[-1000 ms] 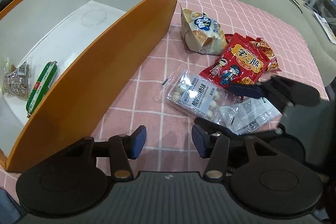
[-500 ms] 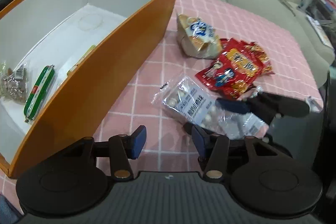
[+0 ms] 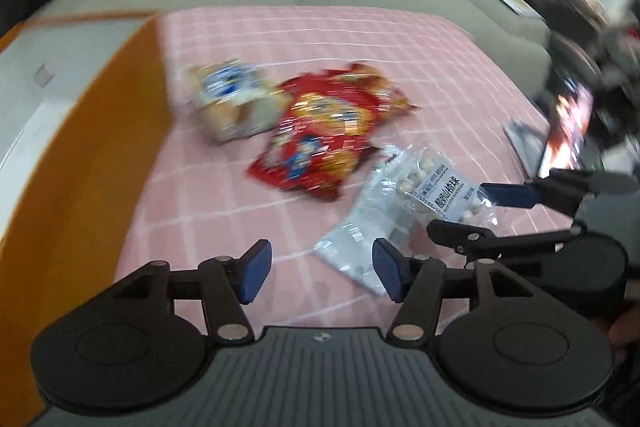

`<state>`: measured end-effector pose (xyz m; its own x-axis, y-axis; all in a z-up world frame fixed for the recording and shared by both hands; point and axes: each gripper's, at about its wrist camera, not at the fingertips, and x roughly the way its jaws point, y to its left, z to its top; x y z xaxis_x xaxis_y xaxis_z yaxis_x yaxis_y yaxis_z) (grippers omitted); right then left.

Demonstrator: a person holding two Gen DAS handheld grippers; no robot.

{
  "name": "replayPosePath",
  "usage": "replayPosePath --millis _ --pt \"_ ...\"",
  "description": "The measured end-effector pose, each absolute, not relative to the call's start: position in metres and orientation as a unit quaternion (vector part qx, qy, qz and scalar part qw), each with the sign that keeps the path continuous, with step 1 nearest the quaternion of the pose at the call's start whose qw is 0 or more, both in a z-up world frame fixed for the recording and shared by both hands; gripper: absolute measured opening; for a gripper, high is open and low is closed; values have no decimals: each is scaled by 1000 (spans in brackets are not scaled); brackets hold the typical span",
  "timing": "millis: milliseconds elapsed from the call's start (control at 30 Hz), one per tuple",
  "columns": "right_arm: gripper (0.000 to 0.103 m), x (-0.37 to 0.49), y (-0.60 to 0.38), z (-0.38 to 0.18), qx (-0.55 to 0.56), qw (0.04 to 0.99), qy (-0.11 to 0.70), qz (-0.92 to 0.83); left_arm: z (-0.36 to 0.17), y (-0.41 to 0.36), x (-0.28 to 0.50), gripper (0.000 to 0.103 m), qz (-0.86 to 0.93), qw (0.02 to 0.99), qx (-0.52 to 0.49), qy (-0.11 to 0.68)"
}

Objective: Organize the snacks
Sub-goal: 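Grasp the milk-ball packet with the right tool while the left tool grasps the white sachet, then carry both packets over the orange box and open both tools to drop them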

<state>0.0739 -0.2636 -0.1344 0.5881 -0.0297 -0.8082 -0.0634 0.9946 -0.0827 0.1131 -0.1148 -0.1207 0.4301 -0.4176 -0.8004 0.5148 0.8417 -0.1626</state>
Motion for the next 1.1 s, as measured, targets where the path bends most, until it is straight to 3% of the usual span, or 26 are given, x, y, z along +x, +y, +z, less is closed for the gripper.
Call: replayPosePath --millis 100,267,433,633,800,1100 --pt "57 70 -287 -141 -40 879 475 -29 -128 -142 114 78 -324 831 103 441" --pt "57 67 -308 -143 -32 874 481 -52 -147 -177 117 80 -369 804 203 420" --pt "58 67 -313 -149 -31 874 483 -49 -161 -189 128 80 -397 780 218 431" --pt "58 73 -311 -156 -32 871 488 -43 -170 -194 136 74 -388 788 217 427" --pt "58 76 -308 -163 -42 864 501 -38 -167 -195 135 57 -379 791 217 429" --pt "58 78 -305 -157 -46 859 509 -38 -155 -187 113 54 -324 810 205 444"
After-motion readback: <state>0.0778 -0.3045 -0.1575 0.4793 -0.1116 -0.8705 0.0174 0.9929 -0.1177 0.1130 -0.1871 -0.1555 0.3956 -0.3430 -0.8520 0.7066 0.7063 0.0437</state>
